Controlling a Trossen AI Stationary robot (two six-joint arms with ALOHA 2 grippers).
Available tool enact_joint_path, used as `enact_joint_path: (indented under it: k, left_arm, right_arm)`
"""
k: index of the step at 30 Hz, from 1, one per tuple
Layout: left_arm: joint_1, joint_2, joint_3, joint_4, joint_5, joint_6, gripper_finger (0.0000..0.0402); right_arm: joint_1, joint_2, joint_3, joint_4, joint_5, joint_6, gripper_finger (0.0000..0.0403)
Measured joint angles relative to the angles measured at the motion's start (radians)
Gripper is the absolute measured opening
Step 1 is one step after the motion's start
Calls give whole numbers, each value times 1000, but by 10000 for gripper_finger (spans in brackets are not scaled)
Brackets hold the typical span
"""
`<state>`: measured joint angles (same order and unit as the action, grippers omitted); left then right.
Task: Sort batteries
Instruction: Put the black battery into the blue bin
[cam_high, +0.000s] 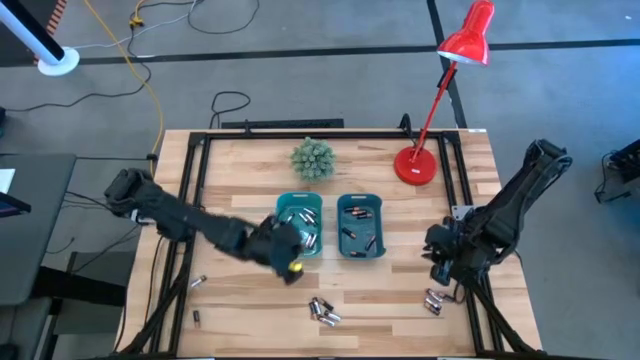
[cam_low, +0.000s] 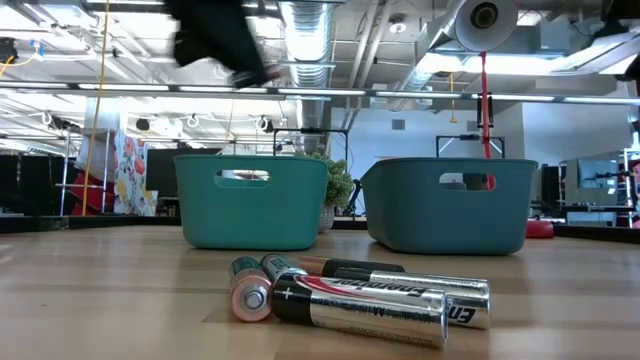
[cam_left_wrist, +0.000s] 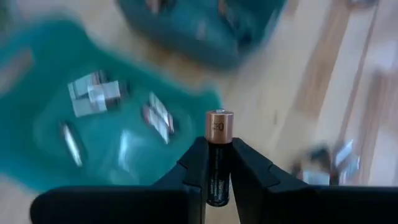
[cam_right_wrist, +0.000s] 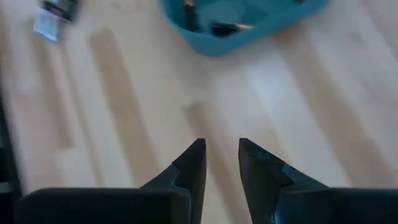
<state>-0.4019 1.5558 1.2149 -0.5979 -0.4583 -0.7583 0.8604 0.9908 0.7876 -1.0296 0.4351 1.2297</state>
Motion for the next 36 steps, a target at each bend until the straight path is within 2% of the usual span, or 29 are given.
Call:
enact_joint_path:
  k: [6, 9, 13, 20, 26, 30, 36]
  left_arm:
    - [169, 1, 90, 156, 21, 233, 39]
    - [244, 33, 127, 253, 78, 358, 39]
    - [321, 150, 233, 273, 216, 505, 39]
    - [396, 424, 486, 170, 391, 630, 39]
    - [407, 627, 694, -24, 427, 701, 39]
    - [409, 714, 771, -80, 431, 754, 39]
    - [415, 770, 802, -80, 441, 750, 46]
  right_arm:
    - [1, -12, 0, -103, 0, -5, 94]
    - [1, -12, 0, -111, 0, -7, 93]
    - [-14, -7, 0, -108, 0, 3, 93]
    - [-40, -8, 0, -94, 0, 86, 93]
    - [-52, -8, 0, -86, 0, 142, 93]
    - [-52, -8, 0, -85, 0, 178, 93]
    - [-52, -7, 0, -82, 0, 222, 93]
